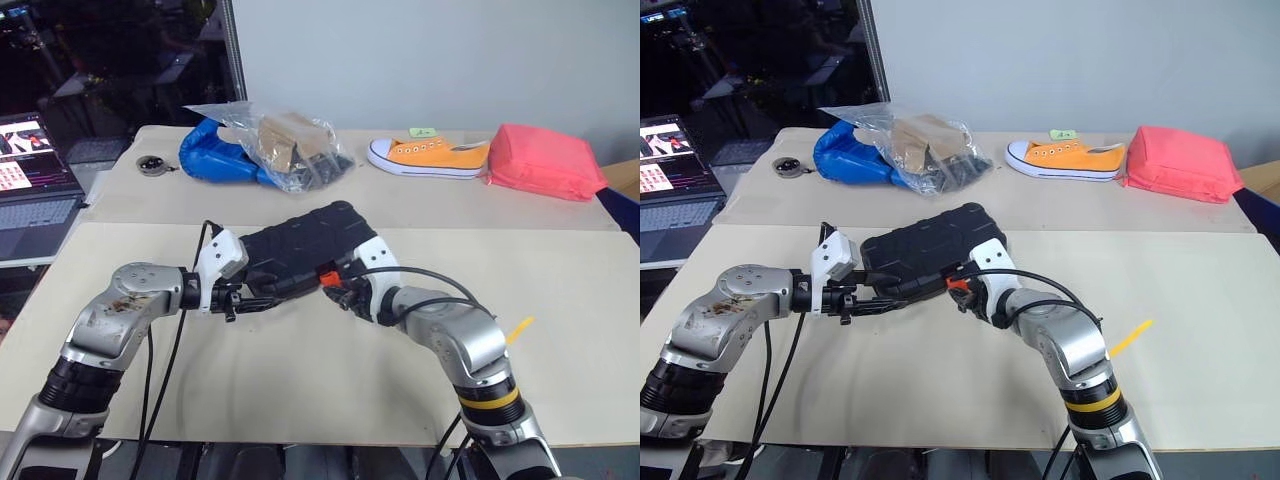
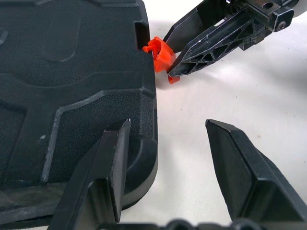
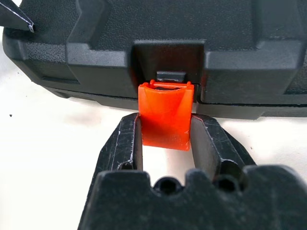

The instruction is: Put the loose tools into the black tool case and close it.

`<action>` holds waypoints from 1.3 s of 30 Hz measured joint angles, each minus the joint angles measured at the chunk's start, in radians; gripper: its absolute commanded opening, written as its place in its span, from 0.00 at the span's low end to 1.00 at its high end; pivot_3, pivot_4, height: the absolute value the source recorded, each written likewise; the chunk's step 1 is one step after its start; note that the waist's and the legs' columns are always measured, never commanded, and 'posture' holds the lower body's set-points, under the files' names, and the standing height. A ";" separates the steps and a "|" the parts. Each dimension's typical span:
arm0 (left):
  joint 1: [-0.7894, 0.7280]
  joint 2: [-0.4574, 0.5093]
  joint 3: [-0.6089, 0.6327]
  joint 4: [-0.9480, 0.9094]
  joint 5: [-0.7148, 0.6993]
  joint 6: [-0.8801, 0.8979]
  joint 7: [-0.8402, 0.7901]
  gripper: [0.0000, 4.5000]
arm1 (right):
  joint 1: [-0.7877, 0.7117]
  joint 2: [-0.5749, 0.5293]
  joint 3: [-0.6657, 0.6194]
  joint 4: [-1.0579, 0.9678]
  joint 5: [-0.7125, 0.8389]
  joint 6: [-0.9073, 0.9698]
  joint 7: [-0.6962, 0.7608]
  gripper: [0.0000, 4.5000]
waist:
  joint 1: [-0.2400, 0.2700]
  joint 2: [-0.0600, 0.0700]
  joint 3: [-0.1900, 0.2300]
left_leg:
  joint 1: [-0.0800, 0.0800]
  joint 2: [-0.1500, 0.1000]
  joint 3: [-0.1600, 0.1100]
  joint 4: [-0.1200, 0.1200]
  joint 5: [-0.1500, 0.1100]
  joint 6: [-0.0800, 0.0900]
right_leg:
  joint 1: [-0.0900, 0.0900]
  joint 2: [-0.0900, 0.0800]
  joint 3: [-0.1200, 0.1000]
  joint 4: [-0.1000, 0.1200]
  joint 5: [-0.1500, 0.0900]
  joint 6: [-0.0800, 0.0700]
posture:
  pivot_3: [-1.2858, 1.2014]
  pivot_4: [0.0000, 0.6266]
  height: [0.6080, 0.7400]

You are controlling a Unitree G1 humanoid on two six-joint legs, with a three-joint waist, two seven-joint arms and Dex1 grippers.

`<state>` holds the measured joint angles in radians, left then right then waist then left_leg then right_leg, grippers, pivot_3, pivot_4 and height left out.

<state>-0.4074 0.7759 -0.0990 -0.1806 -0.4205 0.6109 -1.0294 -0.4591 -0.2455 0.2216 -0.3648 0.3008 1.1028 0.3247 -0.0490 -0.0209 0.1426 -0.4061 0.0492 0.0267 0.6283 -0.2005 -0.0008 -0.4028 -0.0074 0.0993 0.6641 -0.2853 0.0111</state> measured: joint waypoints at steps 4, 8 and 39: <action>0.000 0.000 0.000 0.002 0.005 -0.003 0.000 0.59 | 0.000 0.006 0.007 0.003 -0.004 -0.022 0.002 0.25 | -0.002 0.000 0.000 | 0.000 0.000 0.000 0.000 0.000 0.000 | 0.000 0.000 0.000 0.000 0.000 0.000 | 0.52 0.24 1.00; 0.000 0.000 0.002 0.002 0.014 -0.004 0.001 0.59 | 0.000 0.024 0.008 0.011 -0.013 -0.058 0.001 0.25 | -0.007 0.000 0.000 | 0.000 0.000 0.000 0.000 0.000 0.000 | 0.000 0.000 0.000 0.000 0.000 0.000 | 0.52 0.24 1.00; 0.018 -0.021 0.004 0.004 0.035 -0.019 0.037 0.59 | 0.019 -0.042 -0.037 -0.016 0.046 -0.064 0.083 0.01 | -0.022 0.000 -0.002 | 0.003 0.000 -0.002 0.000 0.001 0.002 | 0.002 0.001 0.001 0.001 0.000 0.001 | 0.52 0.24 1.00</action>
<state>-0.3897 0.7550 -0.0951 -0.1765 -0.3860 0.5917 -0.9926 -0.4404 -0.2873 0.1847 -0.3803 0.3470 1.0386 0.4080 -0.0713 -0.0210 0.1407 -0.4028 0.0490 0.0249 0.6279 -0.1995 0.0008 -0.4008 -0.0062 0.0998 0.6647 -0.2856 0.0125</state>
